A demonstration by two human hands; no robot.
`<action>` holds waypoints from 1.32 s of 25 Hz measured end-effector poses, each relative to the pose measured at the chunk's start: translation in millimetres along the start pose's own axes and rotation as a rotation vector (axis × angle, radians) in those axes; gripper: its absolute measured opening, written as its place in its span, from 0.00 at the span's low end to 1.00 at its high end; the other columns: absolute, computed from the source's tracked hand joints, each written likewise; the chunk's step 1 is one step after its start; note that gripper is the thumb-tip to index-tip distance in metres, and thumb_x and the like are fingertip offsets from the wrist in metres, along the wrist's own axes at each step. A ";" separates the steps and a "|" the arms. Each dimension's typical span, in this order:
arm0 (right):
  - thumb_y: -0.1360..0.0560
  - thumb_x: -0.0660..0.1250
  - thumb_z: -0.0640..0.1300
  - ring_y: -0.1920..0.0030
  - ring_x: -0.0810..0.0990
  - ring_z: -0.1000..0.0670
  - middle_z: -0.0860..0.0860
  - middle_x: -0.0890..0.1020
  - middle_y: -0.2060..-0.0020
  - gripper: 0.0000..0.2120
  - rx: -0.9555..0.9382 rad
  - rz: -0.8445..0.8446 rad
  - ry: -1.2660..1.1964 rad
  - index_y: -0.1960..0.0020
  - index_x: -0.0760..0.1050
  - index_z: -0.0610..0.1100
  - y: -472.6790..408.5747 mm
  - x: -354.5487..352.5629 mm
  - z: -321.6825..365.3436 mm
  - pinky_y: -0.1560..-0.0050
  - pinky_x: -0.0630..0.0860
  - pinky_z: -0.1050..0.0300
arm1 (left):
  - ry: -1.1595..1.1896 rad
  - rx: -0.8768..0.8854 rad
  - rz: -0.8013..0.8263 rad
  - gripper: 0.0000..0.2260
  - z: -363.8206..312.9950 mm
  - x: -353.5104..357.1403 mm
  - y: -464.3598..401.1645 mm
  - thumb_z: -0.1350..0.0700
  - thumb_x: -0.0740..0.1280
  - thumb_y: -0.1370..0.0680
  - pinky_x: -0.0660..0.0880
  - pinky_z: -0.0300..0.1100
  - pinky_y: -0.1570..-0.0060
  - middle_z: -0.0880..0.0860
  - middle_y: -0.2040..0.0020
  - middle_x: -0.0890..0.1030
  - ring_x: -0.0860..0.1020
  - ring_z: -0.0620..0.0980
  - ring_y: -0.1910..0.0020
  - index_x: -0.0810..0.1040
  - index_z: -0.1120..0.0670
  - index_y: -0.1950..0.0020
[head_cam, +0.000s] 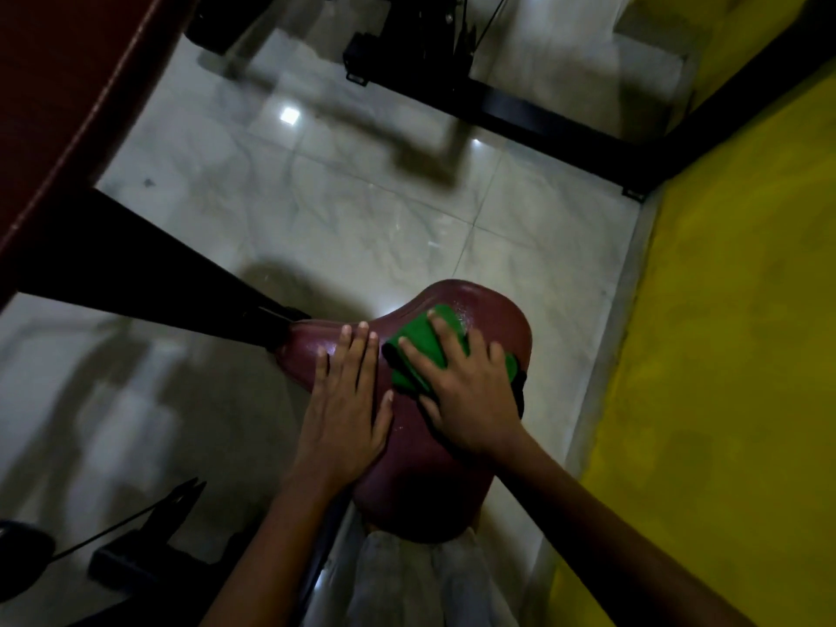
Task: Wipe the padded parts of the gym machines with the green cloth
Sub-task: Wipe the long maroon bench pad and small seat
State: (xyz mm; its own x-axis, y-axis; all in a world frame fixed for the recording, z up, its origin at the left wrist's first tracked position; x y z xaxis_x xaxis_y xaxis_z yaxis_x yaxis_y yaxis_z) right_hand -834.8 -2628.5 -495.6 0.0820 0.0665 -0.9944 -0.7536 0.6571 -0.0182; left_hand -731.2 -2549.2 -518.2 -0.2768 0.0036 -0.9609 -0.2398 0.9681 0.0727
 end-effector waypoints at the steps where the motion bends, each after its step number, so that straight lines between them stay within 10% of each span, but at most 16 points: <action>1: 0.38 0.75 0.55 0.48 0.71 0.40 0.42 0.73 0.33 0.33 -0.056 0.019 0.008 0.34 0.73 0.55 1.2 1.2 -0.2 0.56 0.72 0.49 | 0.005 0.001 -0.002 0.29 -0.8 -0.2 0.2 0.49 0.54 0.22 0.41 0.45 0.25 0.60 0.23 0.58 0.52 0.55 0.23 0.59 0.63 0.25; 8: 0.29 0.70 0.53 0.42 0.71 0.39 0.44 0.66 0.29 0.28 0.303 0.083 -0.055 0.31 0.68 0.56 -49.5 -2.4 -55.5 0.48 0.69 0.46 | -0.006 0.013 0.019 0.29 -0.1 2.6 -0.8 0.49 0.54 0.22 0.43 0.46 0.25 0.60 0.23 0.58 0.53 0.55 0.23 0.59 0.63 0.25; 15: 0.37 0.73 0.54 0.51 0.71 0.40 0.43 0.72 0.32 0.34 0.030 -0.034 -0.014 0.32 0.72 0.56 15.5 -1.4 -32.4 0.58 0.72 0.50 | -0.038 0.096 0.007 0.28 -11.2 -6.5 -4.3 0.52 0.55 0.24 0.46 0.50 0.27 0.58 0.23 0.58 0.54 0.56 0.24 0.61 0.59 0.24; 20: 0.27 0.67 0.52 0.42 0.70 0.39 0.45 0.64 0.28 0.29 0.429 0.086 -0.134 0.28 0.65 0.57 -32.8 -0.1 -94.7 0.48 0.70 0.46 | -0.028 0.253 0.057 0.26 -36.9 5.6 -18.0 0.51 0.55 0.22 0.51 0.52 0.28 0.56 0.23 0.58 0.54 0.56 0.24 0.63 0.59 0.25; 27: 0.34 0.68 0.54 0.53 0.75 0.40 0.42 0.66 0.30 0.34 0.296 -0.059 -0.102 0.29 0.65 0.55 55.3 -2.1 -56.7 0.58 0.73 0.49 | -0.036 0.279 0.111 0.25 -41.7 11.7 -20.1 0.49 0.54 0.21 0.55 0.51 0.29 0.57 0.26 0.66 0.64 0.56 0.27 0.66 0.59 0.26; 33: 0.29 0.70 0.49 0.44 0.71 0.40 0.44 0.65 0.29 0.31 0.506 -0.012 -0.242 0.28 0.66 0.54 8.6 0.9 -102.8 0.47 0.72 0.46 | -0.091 0.293 0.087 0.26 -37.6 5.9 -26.8 0.46 0.57 0.23 0.58 0.49 0.34 0.55 0.28 0.69 0.65 0.54 0.30 0.69 0.56 0.28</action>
State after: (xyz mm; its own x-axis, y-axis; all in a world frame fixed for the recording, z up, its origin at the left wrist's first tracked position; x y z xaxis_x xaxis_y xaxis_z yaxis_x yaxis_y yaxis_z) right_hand -908.3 -2700.0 -507.3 0.2815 0.1879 -0.9410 -0.3499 0.9332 0.0817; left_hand -761.4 -2584.5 -515.7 -0.1968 0.0988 -0.9754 0.0627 0.9941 0.0881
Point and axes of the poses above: each hand's wrist, its own y-axis away from the middle knuckle, its own x-axis out of the palm, z = x × y, the point moved 7 cm from there along -y, towards the middle knuckle
